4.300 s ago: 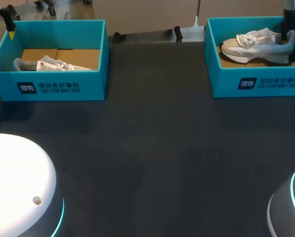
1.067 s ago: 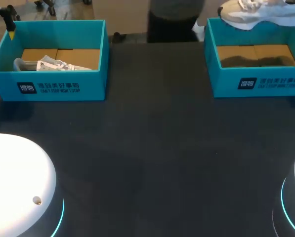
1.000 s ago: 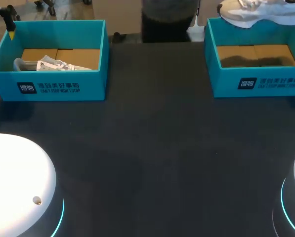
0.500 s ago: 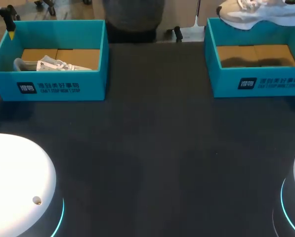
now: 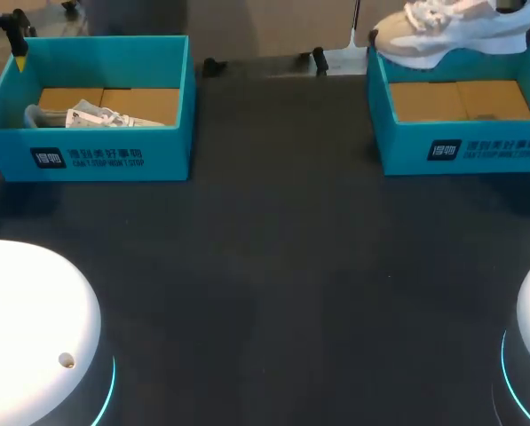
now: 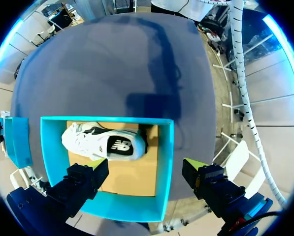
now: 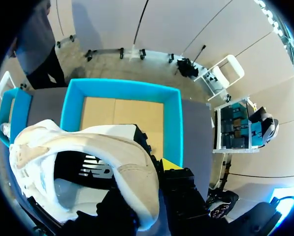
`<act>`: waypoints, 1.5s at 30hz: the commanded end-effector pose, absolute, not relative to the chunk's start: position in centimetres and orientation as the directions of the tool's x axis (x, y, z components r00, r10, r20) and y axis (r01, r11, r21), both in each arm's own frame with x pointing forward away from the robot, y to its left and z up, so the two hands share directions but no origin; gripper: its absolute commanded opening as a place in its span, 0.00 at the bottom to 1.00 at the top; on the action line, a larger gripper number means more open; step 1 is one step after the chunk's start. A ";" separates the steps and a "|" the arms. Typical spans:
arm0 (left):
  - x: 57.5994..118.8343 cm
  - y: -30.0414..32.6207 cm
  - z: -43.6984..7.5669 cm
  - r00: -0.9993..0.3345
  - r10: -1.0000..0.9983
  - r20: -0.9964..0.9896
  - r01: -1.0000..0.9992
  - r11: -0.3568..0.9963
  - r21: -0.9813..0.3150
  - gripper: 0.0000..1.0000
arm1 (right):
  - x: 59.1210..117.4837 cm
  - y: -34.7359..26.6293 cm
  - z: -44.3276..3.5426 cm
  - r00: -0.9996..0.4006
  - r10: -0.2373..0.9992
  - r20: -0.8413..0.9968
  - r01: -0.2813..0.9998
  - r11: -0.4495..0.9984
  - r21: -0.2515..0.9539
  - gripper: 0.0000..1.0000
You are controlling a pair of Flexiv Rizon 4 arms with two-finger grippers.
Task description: Take the shoe out of the shoebox, open the shoe tongue, remove and reinsert the insole, then place the shoe into the shoebox
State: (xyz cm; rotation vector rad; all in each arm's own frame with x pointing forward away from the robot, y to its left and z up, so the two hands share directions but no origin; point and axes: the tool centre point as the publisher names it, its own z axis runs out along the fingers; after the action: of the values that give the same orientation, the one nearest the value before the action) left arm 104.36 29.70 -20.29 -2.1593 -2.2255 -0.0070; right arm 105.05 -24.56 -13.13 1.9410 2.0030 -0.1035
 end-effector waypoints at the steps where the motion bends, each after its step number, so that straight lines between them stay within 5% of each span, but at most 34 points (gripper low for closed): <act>1: 104.2 29.7 -20.3 -0.029 0.999 0.034 0.999 0.030 -0.023 1.00 | 101.4 -23.0 -12.2 0.013 0.952 -0.304 0.972 0.060 0.228 0.00; 21: 104.2 29.7 -20.3 -0.029 0.999 0.034 0.999 0.030 -0.023 1.00 | 92.9 -14.9 -11.0 0.054 0.947 -0.318 0.977 0.017 0.214 0.00; 45: 104.2 29.7 -20.3 -0.029 0.999 0.034 0.999 0.030 -0.023 1.00 | 89.4 -12.5 -10.9 0.102 0.943 -0.315 0.973 -0.029 0.230 0.00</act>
State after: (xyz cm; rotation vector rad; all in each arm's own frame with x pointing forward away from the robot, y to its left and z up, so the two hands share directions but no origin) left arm 104.36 29.71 -20.30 -2.1591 -2.2257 -0.0070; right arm 91.33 -13.33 -11.22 2.0133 1.9041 -0.1116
